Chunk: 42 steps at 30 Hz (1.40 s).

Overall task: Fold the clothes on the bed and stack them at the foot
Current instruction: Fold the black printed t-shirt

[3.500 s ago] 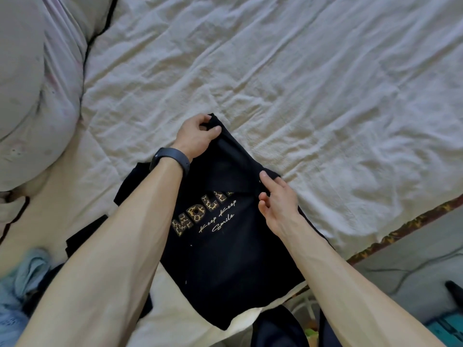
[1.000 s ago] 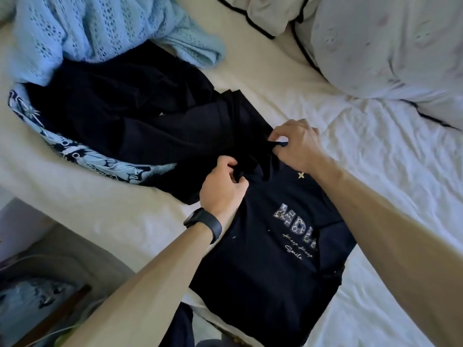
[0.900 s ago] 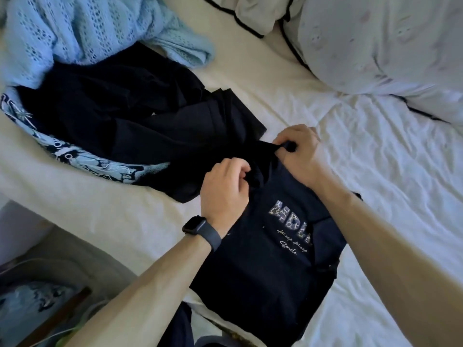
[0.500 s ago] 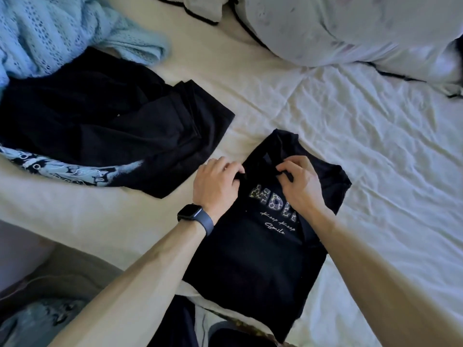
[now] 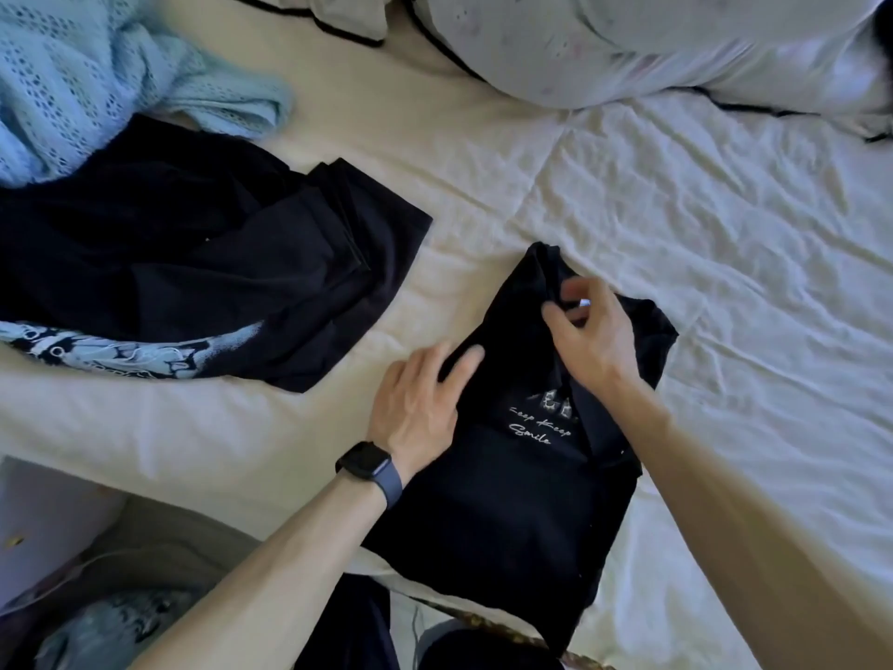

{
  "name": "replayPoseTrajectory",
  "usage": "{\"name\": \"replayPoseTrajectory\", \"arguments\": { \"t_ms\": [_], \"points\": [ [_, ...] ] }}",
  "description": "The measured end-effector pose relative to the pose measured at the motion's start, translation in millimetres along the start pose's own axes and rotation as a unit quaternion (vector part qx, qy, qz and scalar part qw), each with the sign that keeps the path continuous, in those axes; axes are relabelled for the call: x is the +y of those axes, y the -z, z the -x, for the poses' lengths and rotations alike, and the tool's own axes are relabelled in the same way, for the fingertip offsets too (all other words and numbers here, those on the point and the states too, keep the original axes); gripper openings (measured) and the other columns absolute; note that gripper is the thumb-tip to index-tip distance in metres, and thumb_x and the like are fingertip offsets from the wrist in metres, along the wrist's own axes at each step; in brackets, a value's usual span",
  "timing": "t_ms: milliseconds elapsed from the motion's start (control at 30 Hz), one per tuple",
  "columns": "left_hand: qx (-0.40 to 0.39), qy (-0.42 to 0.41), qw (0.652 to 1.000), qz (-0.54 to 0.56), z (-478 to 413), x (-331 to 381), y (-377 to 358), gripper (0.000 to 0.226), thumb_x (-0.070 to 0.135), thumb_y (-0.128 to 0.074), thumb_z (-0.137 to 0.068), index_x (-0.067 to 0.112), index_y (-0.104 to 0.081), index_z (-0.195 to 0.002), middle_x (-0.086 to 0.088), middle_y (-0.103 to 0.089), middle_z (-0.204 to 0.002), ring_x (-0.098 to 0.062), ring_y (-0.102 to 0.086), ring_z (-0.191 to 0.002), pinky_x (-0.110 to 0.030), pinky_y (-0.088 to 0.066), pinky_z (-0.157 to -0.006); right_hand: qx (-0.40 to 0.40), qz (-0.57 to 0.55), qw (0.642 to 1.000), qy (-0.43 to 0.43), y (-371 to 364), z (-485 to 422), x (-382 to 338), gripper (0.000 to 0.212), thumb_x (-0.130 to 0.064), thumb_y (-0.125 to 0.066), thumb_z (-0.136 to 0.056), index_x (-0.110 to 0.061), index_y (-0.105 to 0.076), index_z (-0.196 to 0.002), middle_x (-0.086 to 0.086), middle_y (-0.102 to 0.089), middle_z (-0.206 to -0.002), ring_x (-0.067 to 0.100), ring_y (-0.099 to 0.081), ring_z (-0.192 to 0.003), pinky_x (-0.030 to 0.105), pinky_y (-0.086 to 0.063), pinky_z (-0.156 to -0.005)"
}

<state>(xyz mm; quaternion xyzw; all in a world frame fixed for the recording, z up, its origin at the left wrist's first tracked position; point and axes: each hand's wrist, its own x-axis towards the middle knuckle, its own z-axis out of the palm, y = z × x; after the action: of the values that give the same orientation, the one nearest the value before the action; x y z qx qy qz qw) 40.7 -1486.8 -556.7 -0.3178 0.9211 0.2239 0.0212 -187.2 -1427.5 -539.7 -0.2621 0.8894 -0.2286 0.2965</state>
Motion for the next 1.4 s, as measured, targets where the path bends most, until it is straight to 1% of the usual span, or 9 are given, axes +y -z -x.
{"name": "replayPoseTrajectory", "arguments": {
  "t_ms": [100,200,367,600,733,833,1033,1267,1400],
  "points": [
    [-0.038,0.059,0.998,0.0,-14,-6,3,0.06,0.011,-0.071,-0.073,0.02,-0.059,-0.13,-0.001,-0.063,-0.107,-0.027,-0.058,-0.09,-0.039,-0.05,-0.067,-0.074,0.05,0.996,-0.02,-8,-28,-22,0.061,-0.073,-0.059,-0.083,-0.024,-0.06,-0.118,-0.017,-0.059,-0.094,0.009,-0.06,-0.091,0.027,-0.044,-0.074],
    [-0.05,0.107,0.992,0.055,-21,-15,7,0.045,0.011,-0.062,-0.08,0.024,-0.063,-0.124,0.004,-0.07,-0.099,-0.025,-0.061,-0.089,-0.035,-0.045,-0.065,-0.117,0.099,0.988,-0.027,-17,-52,-37,0.045,-0.061,-0.065,-0.089,-0.017,-0.063,-0.094,-0.008,-0.061,-0.081,0.019,-0.064,-0.085,0.036,-0.05,-0.071],
    [-0.057,0.253,0.951,0.167,-7,-33,5,0.035,0.023,-0.045,-0.099,0.027,-0.061,-0.129,0.002,-0.071,-0.094,-0.022,-0.063,-0.086,-0.032,-0.043,-0.064,-0.102,-0.143,0.982,-0.071,-35,-72,-54,0.024,-0.047,-0.076,-0.087,-0.023,-0.072,-0.086,-0.015,-0.061,-0.061,0.007,-0.061,-0.057,0.032,-0.053,-0.057],
    [-0.104,0.308,0.898,0.296,-27,-32,10,0.049,0.067,-0.044,-0.084,0.038,-0.065,-0.118,0.019,-0.069,-0.108,-0.009,-0.062,-0.1,-0.032,-0.051,-0.083,-0.171,-0.028,0.98,-0.1,-43,-76,-54,0.07,-0.061,-0.081,-0.072,-0.02,-0.06,-0.125,-0.007,-0.064,-0.098,0.012,-0.067,-0.086,0.027,-0.053,-0.06],
    [-0.133,0.317,0.921,0.184,-47,-33,6,0.029,0.064,-0.05,-0.09,0.035,-0.056,-0.091,0.016,-0.059,-0.081,-0.015,-0.056,-0.08,-0.029,-0.039,-0.06,-0.209,0.023,0.968,-0.139,-38,-55,-47,0.08,-0.061,-0.083,-0.068,-0.021,-0.053,-0.131,-0.004,-0.062,-0.111,0.015,-0.064,-0.094,0.028,-0.052,-0.054],
    [-0.155,0.309,0.926,0.154,-60,-36,8,0.029,0.06,-0.054,-0.086,0.031,-0.053,-0.082,0.014,-0.059,-0.076,-0.01,-0.057,-0.071,-0.026,-0.033,-0.052,-0.214,0.033,0.961,-0.173,-37,-24,-31,0.062,-0.058,-0.083,-0.067,-0.022,-0.052,-0.106,-0.006,-0.065,-0.1,0.013,-0.066,-0.084,0.029,-0.054,-0.052],
    [-0.121,0.258,0.92,0.271,-136,-25,13,0.037,0.067,-0.061,-0.079,0.034,-0.053,-0.094,0.02,-0.055,-0.084,0.004,-0.049,-0.073,-0.018,-0.034,-0.058,-0.08,-0.253,0.924,-0.277,-58,31,-6,0.041,-0.033,-0.084,-0.079,-0.023,-0.06,-0.112,-0.002,-0.074,-0.093,0.008,-0.074,-0.071,0.027,-0.061,-0.061],
    [-0.102,0.186,0.955,0.205,-188,-30,-2,0.033,0.055,-0.068,-0.085,0.027,-0.061,-0.1,0.012,-0.064,-0.09,-0.016,-0.064,-0.092,-0.027,-0.043,-0.07,0.065,-0.171,0.953,-0.242,-80,47,-13,0.034,-0.034,-0.069,-0.09,-0.021,-0.046,-0.111,-0.005,-0.065,-0.081,0.013,-0.063,-0.077,0.026,-0.044,-0.065],
    [0.001,0.104,0.974,0.2,-150,-16,-2,0.049,0.054,-0.065,-0.087,0.022,-0.052,-0.121,0.007,-0.061,-0.112,-0.018,-0.058,-0.106,-0.033,-0.052,-0.087,0.112,-0.153,0.959,-0.209,-91,63,-20,0.051,-0.039,-0.064,-0.096,-0.018,-0.04,-0.135,0.001,-0.062,-0.117,0.019,-0.062,-0.101,0.032,-0.047,-0.085]
  ]
}}
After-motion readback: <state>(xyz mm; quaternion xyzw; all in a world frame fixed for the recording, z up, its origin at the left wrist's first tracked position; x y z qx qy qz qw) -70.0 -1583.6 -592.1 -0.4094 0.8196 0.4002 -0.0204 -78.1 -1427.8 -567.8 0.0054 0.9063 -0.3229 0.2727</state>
